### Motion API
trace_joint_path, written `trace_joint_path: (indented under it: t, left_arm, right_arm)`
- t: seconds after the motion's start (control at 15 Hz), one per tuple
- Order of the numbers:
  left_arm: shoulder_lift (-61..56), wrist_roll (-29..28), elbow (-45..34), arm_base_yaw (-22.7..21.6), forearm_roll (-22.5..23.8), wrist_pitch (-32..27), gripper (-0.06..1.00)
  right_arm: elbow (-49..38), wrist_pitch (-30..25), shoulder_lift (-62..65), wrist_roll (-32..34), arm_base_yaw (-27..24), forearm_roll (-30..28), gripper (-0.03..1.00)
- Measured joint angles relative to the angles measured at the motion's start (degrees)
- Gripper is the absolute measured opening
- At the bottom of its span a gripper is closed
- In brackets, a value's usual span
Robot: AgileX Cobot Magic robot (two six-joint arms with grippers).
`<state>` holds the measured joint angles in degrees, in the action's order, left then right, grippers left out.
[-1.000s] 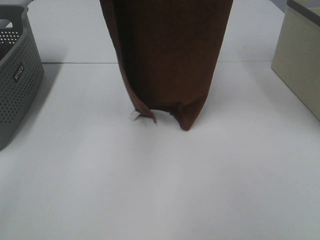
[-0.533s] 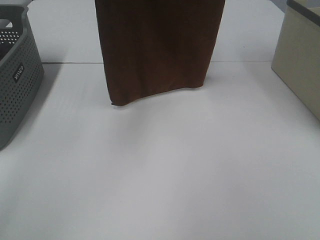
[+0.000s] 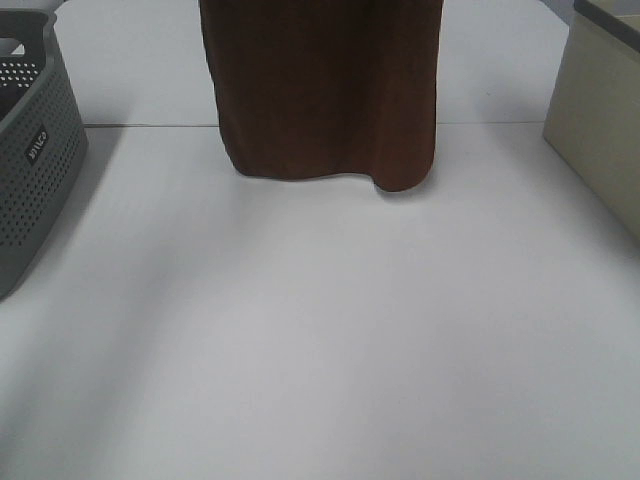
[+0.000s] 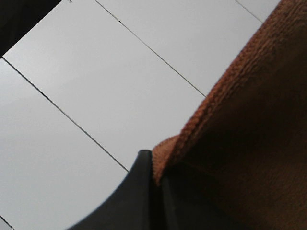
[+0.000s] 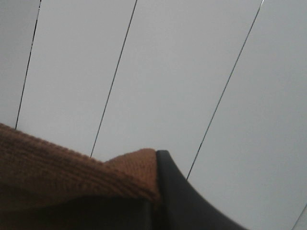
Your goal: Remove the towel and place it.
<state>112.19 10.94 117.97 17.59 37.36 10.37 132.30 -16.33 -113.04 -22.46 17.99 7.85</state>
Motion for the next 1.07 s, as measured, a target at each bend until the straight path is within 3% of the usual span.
trace_joint_path:
  t: [0.4, 0.73, 0.93, 1.07]
  left_arm:
    - [12.2, -0.1, 19.0, -0.5, -0.3, 0.3, 0.0]
    - [13.1, -0.2, 19.8, -0.5, -0.5, -3.2, 0.0]
    - [13.4, -0.2, 19.8, -0.4, -3.2, -8.8, 0.0]
    - [13.4, -0.2, 19.8, 0.3, -8.7, -17.6, 0.0]
  right_arm:
    - [4.7, 1.5, -5.0, -1.3, 0.0, 0.6, 0.01]
    - [4.9, 0.7, -5.0, -1.7, 0.0, 0.7, 0.01]
    - [4.9, -2.3, -5.1, -2.1, 0.0, 0.7, 0.01]
    - [5.0, -7.0, -5.1, -2.3, 0.0, 1.1, 0.01]
